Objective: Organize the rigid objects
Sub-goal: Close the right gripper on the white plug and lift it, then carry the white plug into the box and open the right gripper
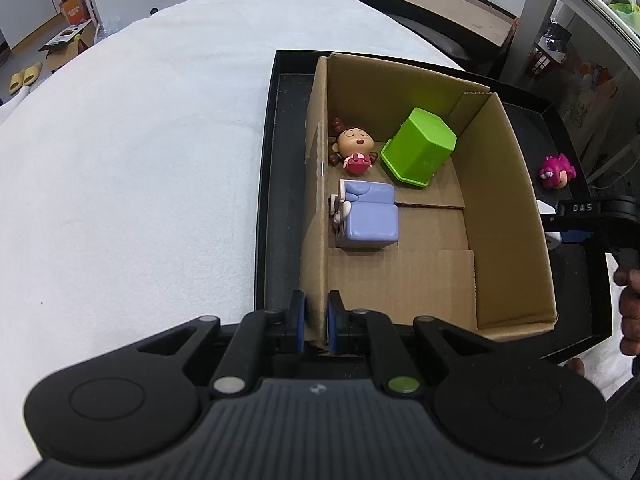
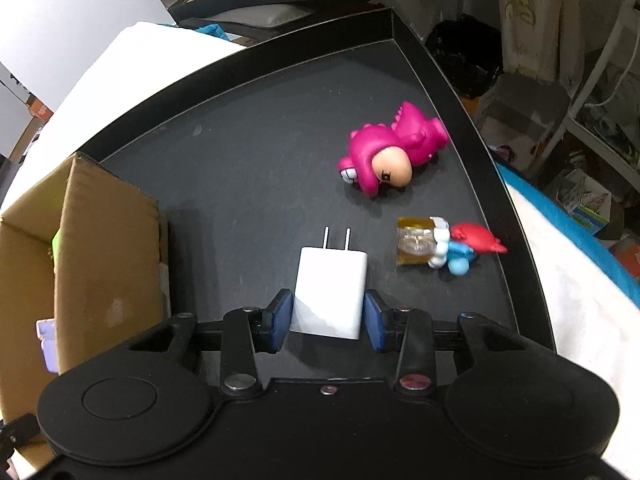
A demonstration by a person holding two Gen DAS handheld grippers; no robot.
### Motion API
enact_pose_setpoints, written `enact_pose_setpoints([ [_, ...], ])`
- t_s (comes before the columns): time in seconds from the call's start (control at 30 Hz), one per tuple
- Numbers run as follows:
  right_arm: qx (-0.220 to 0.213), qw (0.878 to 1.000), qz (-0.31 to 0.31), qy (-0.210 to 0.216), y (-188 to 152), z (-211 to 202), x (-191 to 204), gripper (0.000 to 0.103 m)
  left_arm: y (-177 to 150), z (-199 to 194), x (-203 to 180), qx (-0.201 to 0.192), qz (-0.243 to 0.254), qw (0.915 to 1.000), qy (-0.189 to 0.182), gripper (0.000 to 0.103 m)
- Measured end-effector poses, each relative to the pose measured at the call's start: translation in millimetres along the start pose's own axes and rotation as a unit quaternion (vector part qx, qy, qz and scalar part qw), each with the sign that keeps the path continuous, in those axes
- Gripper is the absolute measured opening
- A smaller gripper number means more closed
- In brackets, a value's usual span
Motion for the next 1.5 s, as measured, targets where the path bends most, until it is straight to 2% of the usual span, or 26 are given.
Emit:
enact_pose_setpoints([
  [0.17,-0.015,1.000,0.005,0.023,0,-20,-1,0.038,1,0,-1,0.001,0.002,1.0000,0.000,0.010],
  [0.77,-0.062,0.996,0.010,0.055,10,-79,9,0.038,-1,-1,3,-0.005,-0.001,1.0000,-0.008,0.010],
  [1.1,-0.084,0.994,-0.009,0.067,23,-105,29,0.038,0,-2,6,-0.006,-0.006,0.9999,-0.015,0.010],
  [1.5,-0.091,0.992,-0.030,0.081,26,-115,61,0.038,0,-3,9,-0.006,-0.014,0.9996,-0.023,0.011],
])
Point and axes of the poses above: each gripper's, at about its wrist camera, not at the fingertips, and z roughly the way its jaws point, x to its left, y to its top, the point moved 2 cm from there along z, roughly the way its jaws point, and after that the axes turned 9 degrees about -x, right-handed, at the moved point
